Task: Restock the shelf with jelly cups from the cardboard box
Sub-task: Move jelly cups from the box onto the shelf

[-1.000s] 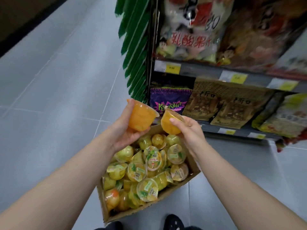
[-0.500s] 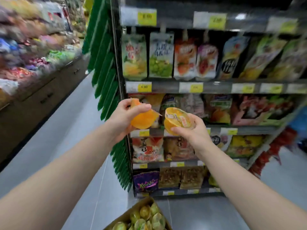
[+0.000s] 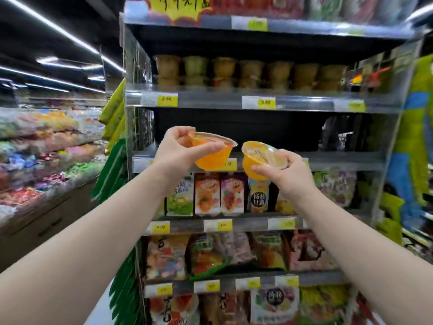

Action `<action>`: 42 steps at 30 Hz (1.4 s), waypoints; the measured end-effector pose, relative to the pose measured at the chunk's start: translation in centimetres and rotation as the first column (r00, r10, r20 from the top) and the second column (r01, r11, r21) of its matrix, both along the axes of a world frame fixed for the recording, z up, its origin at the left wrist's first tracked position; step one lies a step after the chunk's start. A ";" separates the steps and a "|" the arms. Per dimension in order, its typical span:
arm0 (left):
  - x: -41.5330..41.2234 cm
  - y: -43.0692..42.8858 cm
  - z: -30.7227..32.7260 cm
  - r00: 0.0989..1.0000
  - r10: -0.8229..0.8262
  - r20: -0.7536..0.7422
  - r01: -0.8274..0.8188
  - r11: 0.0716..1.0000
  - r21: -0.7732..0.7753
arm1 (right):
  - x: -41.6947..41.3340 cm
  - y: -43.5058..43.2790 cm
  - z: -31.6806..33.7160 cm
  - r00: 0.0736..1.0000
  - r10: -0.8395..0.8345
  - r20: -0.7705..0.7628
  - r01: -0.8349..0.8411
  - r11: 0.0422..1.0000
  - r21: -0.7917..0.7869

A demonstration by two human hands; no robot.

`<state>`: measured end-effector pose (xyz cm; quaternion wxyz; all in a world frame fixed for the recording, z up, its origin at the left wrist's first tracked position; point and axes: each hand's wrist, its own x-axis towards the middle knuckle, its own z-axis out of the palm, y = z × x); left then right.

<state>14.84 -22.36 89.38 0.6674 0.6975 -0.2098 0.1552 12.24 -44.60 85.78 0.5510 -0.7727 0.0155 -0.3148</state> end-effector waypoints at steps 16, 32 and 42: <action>7.5 -11.2 12.2 0.913 0.055 0.404 -0.051 0.998 -0.022 | 6.2 -9.4 12.3 0.926 -0.142 0.351 0.179 0.981 -0.076; 15.9 -25.9 17.8 0.909 -0.070 0.411 0.030 0.994 0.103 | 11.8 -25.3 19.5 0.799 -0.454 0.394 0.552 0.814 -0.179; 18.5 -36.1 20.2 0.948 -0.116 0.295 0.034 0.963 0.268 | 14.8 -35.5 21.5 0.810 -0.564 0.162 0.569 0.688 -0.450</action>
